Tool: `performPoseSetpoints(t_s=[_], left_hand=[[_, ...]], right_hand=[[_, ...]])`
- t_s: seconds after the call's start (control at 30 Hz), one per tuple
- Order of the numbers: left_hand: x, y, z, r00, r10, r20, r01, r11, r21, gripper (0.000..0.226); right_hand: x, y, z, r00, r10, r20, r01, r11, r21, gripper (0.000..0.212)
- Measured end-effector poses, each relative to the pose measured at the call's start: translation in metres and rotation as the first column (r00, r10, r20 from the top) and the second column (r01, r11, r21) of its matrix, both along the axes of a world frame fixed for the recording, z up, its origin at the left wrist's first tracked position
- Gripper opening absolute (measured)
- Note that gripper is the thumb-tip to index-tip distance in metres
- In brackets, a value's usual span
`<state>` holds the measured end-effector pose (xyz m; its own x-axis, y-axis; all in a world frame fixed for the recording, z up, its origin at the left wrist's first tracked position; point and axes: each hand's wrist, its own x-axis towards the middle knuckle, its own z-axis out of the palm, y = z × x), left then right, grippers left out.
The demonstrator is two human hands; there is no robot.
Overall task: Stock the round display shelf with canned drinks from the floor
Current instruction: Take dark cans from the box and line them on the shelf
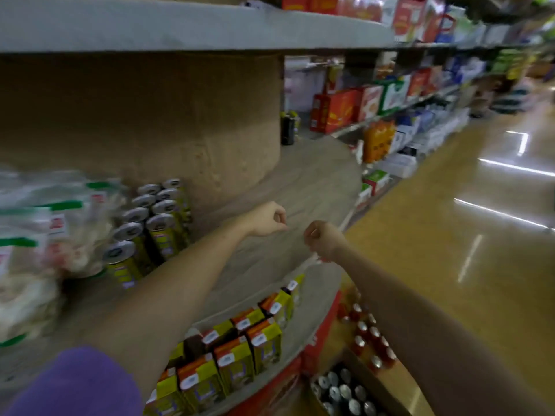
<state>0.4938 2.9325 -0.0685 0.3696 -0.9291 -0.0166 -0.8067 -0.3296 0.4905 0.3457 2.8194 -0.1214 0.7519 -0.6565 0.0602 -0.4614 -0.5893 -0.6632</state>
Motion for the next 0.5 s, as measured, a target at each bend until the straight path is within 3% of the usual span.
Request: performPoseSetpoints(t_s=[0.17, 0.33, 0.5], left_hand=[[-0.064, -0.083, -0.029, 0.983, -0.084, -0.160, 0.089, 0.996, 0.026, 0.006], [-0.132, -0.157, -0.069, 0.958, -0.285, 0.018, 0.279, 0.948, 0.156, 0.014], [-0.175, -0.218, -0.140, 0.955, -0.297, -0.024, 0.290, 0.905, 0.311, 0.012]], right_hand=[[-0.082, -0.071, -0.027, 0.987, -0.134, -0.087, 0.141, 0.987, 0.080, 0.009], [-0.150, -0.126, -0.063, 0.966, -0.222, -0.128, 0.243, 0.954, 0.178, 0.012], [-0.196, -0.174, -0.131, 0.940, -0.285, -0.187, 0.324, 0.917, 0.233, 0.011]])
